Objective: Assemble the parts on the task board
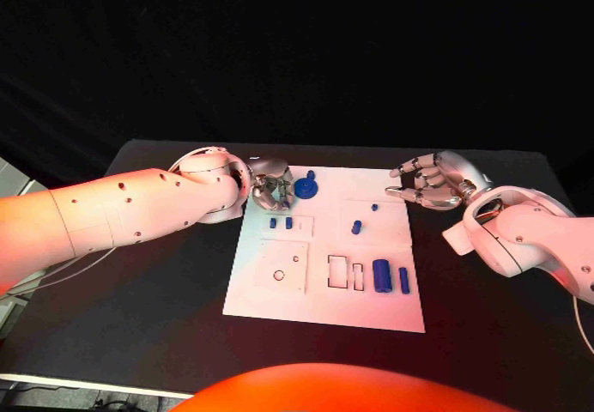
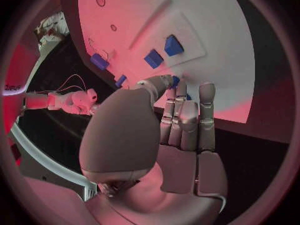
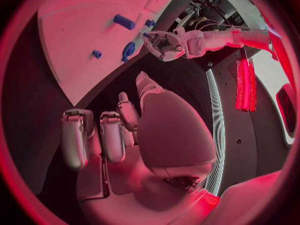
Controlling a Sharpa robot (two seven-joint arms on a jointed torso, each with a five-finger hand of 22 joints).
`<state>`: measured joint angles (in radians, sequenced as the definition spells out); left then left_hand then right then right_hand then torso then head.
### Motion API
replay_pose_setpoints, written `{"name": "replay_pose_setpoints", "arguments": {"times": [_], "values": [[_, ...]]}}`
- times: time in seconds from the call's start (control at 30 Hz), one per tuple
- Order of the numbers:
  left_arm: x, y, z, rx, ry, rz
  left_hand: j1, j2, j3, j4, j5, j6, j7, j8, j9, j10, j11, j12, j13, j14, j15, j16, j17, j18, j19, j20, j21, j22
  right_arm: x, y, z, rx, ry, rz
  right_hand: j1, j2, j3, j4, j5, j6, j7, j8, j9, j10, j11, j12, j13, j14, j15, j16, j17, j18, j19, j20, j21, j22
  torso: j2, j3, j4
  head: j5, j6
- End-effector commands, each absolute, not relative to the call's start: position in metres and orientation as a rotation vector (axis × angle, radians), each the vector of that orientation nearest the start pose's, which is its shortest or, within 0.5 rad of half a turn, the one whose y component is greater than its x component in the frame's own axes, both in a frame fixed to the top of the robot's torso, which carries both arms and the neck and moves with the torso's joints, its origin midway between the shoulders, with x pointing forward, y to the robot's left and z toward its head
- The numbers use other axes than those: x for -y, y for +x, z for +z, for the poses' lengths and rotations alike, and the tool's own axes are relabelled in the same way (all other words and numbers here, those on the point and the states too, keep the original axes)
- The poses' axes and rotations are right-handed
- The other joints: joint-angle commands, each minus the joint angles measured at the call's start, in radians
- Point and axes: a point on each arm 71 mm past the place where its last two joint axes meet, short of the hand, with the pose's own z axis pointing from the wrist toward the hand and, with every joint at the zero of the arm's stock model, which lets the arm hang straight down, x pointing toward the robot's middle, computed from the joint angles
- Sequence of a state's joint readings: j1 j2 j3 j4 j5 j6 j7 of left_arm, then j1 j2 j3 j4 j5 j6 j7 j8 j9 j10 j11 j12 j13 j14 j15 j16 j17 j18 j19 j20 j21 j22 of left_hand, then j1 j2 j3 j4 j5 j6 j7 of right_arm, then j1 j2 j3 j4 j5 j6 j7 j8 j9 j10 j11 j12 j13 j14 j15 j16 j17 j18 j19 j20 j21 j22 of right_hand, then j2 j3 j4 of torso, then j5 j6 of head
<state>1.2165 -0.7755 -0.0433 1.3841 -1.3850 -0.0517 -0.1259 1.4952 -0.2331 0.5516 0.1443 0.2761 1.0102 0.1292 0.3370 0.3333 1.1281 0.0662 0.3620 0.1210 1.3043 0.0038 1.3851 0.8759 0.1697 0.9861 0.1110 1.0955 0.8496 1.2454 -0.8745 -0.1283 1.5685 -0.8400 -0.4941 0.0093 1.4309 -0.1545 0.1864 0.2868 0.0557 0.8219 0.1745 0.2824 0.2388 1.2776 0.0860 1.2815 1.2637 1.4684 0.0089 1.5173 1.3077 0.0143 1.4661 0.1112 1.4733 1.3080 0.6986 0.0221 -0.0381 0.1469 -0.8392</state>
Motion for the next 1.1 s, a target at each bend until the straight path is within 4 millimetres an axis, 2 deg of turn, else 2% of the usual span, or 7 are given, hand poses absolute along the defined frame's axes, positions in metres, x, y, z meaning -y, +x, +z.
{"name": "replay_pose_setpoints", "arguments": {"times": [0.03, 1.1], "values": [[-0.2064, 0.5091, -0.206, -1.935, 0.163, -0.558, -0.003, 0.013, 0.0, -0.008, -0.003, 0.01, 0.003, 0.0, 0.003, 0.009, 0.002, -0.005, 0.003, -0.001, -0.001, 0.003, 0.0, 0.0, 0.004, 0.001, 0.002, 0.002, 0.2117, 0.4769, -0.1875, -1.659, 0.403, 0.944, -0.001, 0.008, -0.001, -0.005, 0.004, 0.006, -0.004, 0.004, -0.001, -0.002, -0.001, -0.003, -0.001, 0.074, -0.001, -0.006, 0.155, 0.012, 0.06, -0.002, -0.004, 0.195, 0.0, 0.0004, -0.0002, -0.001, -0.001], [-0.202, 0.5079, -0.2108, -1.957, 0.168, -0.584, -0.005, 0.011, -0.002, -0.014, -0.004, 0.014, 0.003, -0.001, 0.007, 0.014, 0.002, -0.009, 0.006, -0.001, -0.002, 0.004, 0.001, 0.0, 0.005, 0.001, 0.003, 0.003, 0.2122, 0.4769, -0.1878, -1.663, 0.403, 0.944, -0.001, 0.008, -0.001, -0.005, 0.004, 0.006, -0.004, 0.004, -0.001, -0.002, -0.001, -0.003, -0.001, 0.074, -0.001, -0.006, 0.155, 0.012, 0.06, -0.002, -0.004, 0.195, 0.0, 0.0006, 0.0007, 0.0, -0.003]]}}
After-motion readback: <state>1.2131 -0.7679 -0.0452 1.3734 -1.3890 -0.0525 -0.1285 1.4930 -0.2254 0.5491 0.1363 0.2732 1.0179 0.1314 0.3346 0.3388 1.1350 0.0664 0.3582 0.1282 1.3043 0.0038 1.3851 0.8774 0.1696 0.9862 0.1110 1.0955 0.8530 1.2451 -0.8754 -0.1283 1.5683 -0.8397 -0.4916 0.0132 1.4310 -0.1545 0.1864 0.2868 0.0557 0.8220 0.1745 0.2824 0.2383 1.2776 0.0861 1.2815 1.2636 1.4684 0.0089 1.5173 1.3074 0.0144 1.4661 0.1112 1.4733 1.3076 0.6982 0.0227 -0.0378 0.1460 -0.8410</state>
